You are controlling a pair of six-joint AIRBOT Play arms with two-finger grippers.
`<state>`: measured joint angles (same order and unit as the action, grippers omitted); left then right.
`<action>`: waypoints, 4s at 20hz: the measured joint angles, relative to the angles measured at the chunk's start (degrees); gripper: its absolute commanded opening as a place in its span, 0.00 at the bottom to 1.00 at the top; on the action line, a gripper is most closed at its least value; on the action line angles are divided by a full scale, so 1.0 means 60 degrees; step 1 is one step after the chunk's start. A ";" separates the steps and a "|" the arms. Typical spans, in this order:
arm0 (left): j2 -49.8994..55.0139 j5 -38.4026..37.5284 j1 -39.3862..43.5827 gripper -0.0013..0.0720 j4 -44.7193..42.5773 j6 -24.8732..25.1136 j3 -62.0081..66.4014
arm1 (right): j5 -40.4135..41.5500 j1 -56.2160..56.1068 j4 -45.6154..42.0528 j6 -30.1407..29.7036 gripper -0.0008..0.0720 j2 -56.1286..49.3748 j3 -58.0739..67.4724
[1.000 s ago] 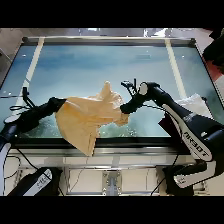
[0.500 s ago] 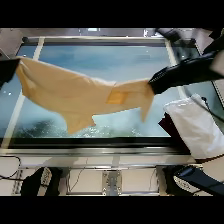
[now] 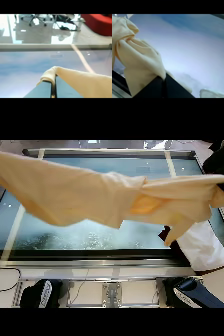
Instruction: Fold the shirts.
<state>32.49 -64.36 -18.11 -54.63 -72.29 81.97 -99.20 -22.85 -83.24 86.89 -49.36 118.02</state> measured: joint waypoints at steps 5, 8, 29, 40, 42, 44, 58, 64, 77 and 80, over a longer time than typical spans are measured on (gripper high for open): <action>0.0922 -0.0098 0.1381 0.03 -0.2703 -0.0790 0.0262 | -0.0444 -0.0004 -0.0168 0.0098 0.02 -0.0386 -0.1545; 0.2473 -0.0113 0.1606 0.03 -0.3235 -0.0841 0.0299 | -0.0091 0.0022 -0.0237 -0.0280 0.02 -0.1126 -0.3060; 0.8378 0.3654 0.0951 0.26 -0.1974 -0.0699 0.0321 | 0.8116 0.2772 0.0113 0.0379 0.45 -0.6721 -0.3818; 0.5577 0.0798 -0.2758 0.98 -0.2288 -0.1096 -0.3676 | 0.3537 0.5621 0.0229 -0.1053 0.64 -0.1537 -0.6972; 0.5872 0.0718 -0.2918 0.97 -0.1752 -0.1220 -0.4124 | 0.4091 0.5854 0.1173 -0.1024 0.63 -0.0557 -0.8750; 0.6466 0.0535 -0.3013 0.96 -0.0630 -0.1271 -0.4357 | 0.4736 0.5985 0.2229 -0.0940 0.63 0.0131 -1.0120; 0.9548 -0.0146 -0.3078 0.87 0.2022 0.0812 -0.4590 | 0.5701 0.6116 0.4819 -0.0925 0.63 0.0933 -1.1755; 0.9847 -0.0255 -0.2444 0.82 0.2095 0.1195 -0.4590 | 0.5708 0.6116 0.4914 -0.0925 0.63 0.0940 -1.1766; 1.0018 -0.0674 -0.1949 0.04 0.1956 0.1333 -0.4608 | 0.6193 0.6116 0.5125 0.0849 0.63 0.0936 -1.5249; 1.0018 -0.0718 -0.1949 0.04 0.1971 0.1337 -0.4608 | 0.7894 0.5982 0.7559 0.0364 0.63 0.0681 -1.6830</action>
<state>92.60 -68.66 -29.80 -42.81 -64.27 54.33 -51.83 13.04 -37.89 89.08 -45.28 17.04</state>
